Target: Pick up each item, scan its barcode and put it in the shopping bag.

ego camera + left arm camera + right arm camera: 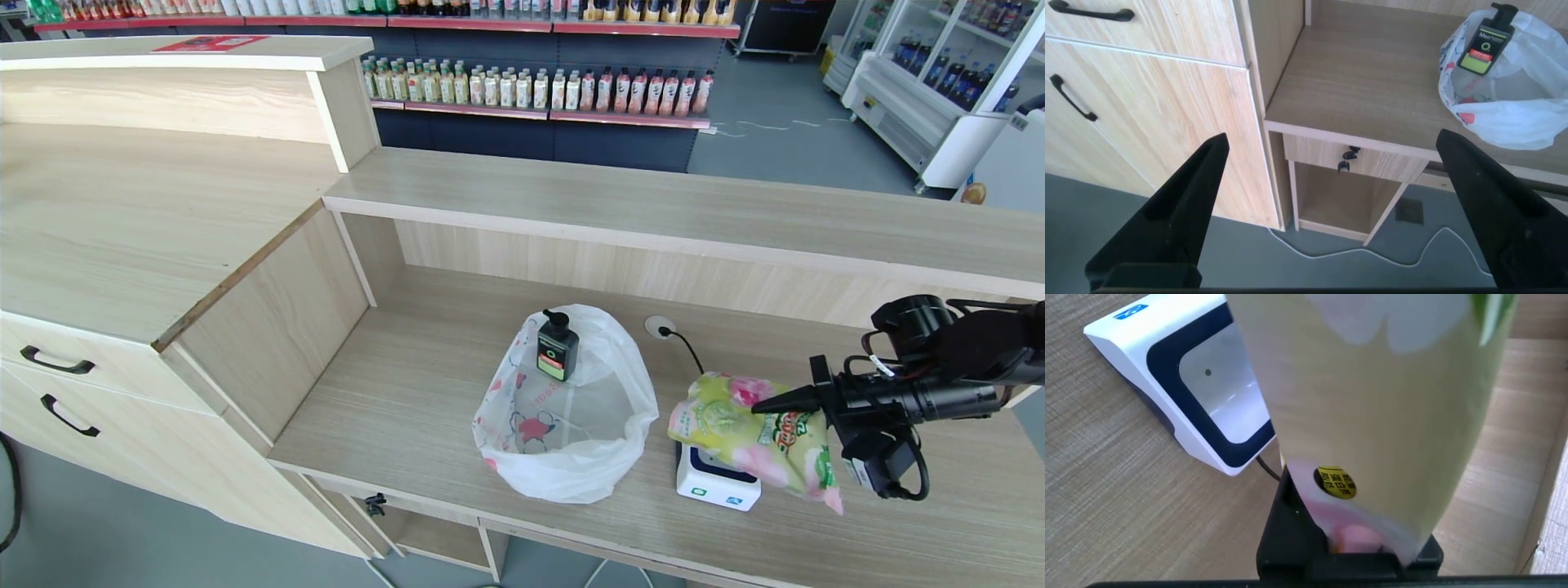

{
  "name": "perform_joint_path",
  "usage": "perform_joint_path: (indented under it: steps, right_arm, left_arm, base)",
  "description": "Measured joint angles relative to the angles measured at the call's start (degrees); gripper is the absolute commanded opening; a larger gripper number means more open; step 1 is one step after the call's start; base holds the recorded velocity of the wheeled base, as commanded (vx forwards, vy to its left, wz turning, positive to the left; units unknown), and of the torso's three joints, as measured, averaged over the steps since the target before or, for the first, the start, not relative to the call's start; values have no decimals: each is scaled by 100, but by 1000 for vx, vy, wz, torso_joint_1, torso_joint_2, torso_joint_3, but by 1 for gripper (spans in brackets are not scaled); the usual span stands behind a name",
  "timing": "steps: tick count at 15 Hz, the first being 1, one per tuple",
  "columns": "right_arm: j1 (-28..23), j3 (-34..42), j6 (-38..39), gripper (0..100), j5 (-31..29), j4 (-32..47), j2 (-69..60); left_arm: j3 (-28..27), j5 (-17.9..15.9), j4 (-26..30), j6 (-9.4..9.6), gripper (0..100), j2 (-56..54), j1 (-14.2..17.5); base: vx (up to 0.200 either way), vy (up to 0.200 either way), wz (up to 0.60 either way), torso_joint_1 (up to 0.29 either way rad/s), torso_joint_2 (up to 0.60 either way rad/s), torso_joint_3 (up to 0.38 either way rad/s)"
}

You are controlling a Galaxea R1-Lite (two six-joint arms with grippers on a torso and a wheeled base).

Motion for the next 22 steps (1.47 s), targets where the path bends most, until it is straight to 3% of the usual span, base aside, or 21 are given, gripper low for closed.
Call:
perform_joint_path:
  steps: [12,19,22]
  right_arm:
    - [-2,-49,-62,0,69,361,-104]
    - [102,41,0,0,61,2673,-1023]
    - [143,138,1224,0,393,3594,-1996]
  left_arm:
    - [0,0,0,0,100,0,0]
    - [0,0,0,0,100,0,0]
    - [0,0,0,0,100,0,0]
  base:
    - [0,0,0,0,0,0]
    - [0,0,0,0,0,0]
    - [0,0,0,0,0,0]
